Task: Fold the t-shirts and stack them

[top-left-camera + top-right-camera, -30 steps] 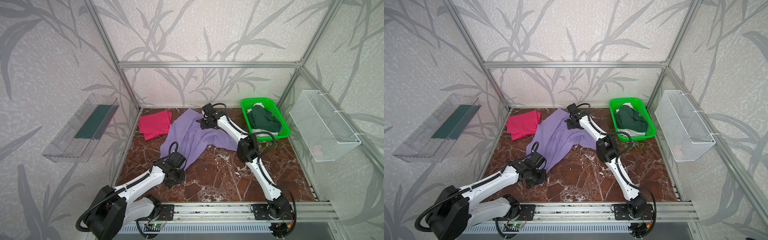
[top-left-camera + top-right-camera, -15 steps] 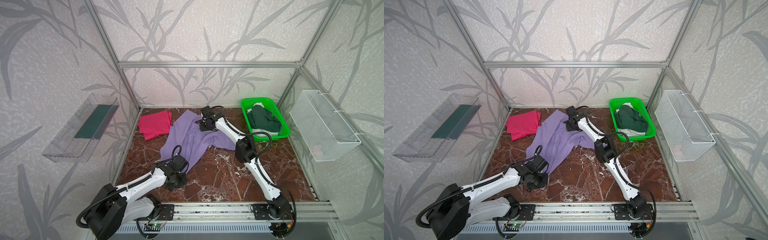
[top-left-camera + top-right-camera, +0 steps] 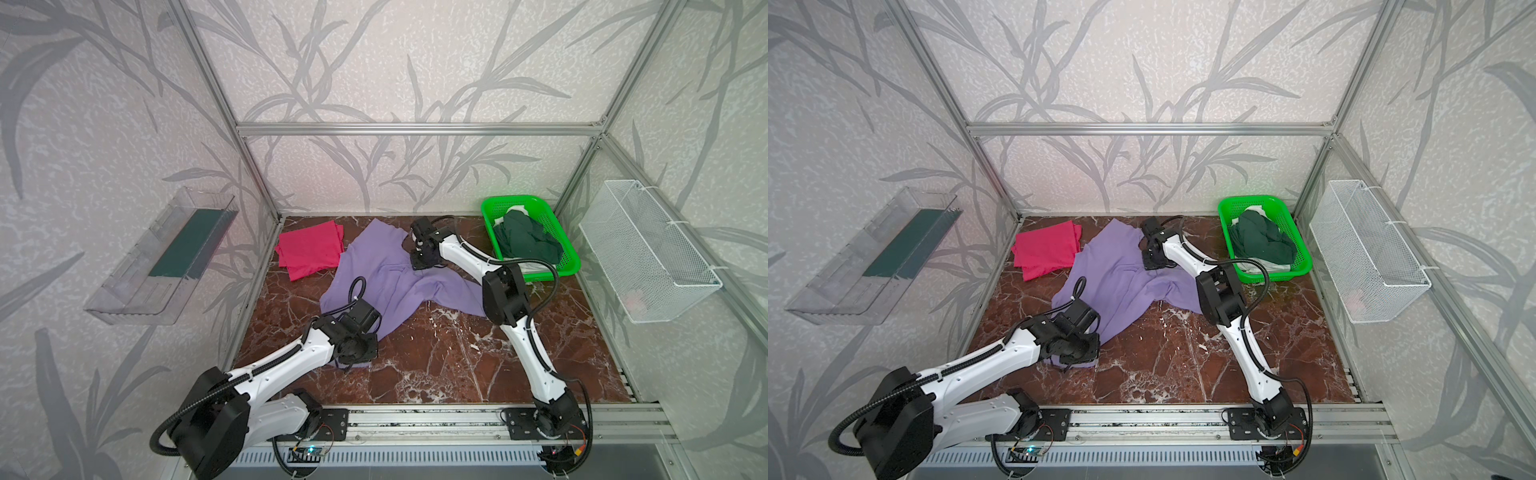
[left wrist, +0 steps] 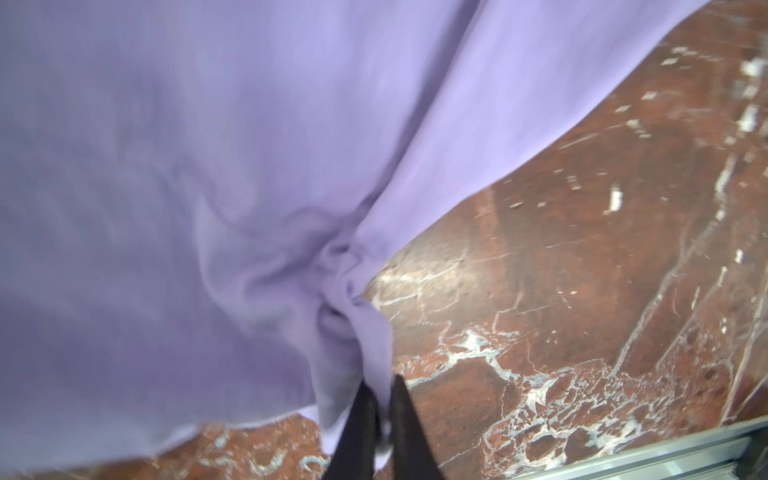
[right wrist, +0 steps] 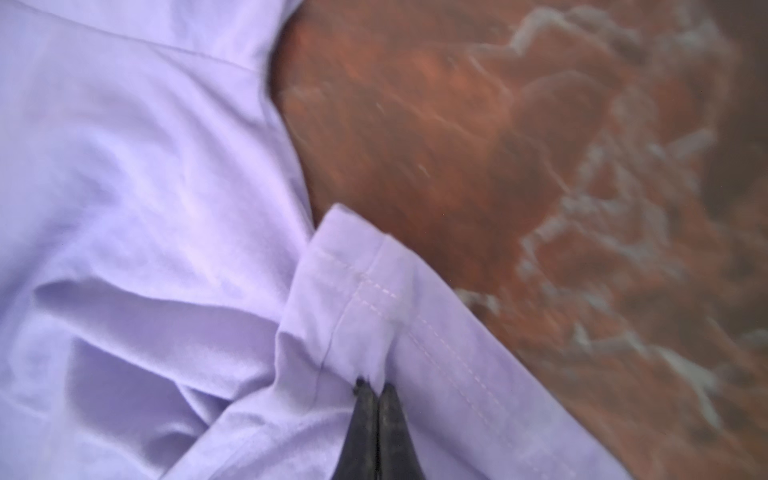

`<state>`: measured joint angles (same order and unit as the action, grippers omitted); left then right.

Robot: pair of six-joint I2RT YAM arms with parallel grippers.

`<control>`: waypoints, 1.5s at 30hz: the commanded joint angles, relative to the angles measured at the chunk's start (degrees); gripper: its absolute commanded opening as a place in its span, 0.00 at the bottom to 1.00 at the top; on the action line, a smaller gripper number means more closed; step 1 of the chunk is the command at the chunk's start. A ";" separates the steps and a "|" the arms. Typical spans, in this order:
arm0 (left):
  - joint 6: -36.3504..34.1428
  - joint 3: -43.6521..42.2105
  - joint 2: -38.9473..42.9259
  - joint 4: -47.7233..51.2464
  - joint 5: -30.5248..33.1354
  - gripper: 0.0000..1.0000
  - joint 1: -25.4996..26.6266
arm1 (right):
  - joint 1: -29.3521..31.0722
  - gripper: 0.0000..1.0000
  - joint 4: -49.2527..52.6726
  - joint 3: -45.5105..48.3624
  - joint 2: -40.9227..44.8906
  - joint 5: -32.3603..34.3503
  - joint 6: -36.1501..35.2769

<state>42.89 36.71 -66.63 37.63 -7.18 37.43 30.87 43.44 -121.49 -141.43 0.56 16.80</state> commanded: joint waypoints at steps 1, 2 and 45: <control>-2.19 2.57 0.71 1.03 2.57 0.25 0.12 | -2.63 0.00 -1.59 14.26 8.30 3.01 -2.20; -2.29 3.06 1.32 1.46 3.14 0.28 0.16 | -3.35 0.00 -3.20 17.75 10.51 3.25 -2.21; 5.05 -4.85 -5.55 3.79 13.60 0.00 -16.29 | -9.90 0.58 -7.08 21.70 14.35 4.46 -1.70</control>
<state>47.57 32.42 -71.57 41.41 6.35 21.30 21.85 36.67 -101.30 -126.41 4.14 14.00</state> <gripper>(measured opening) 0.047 0.579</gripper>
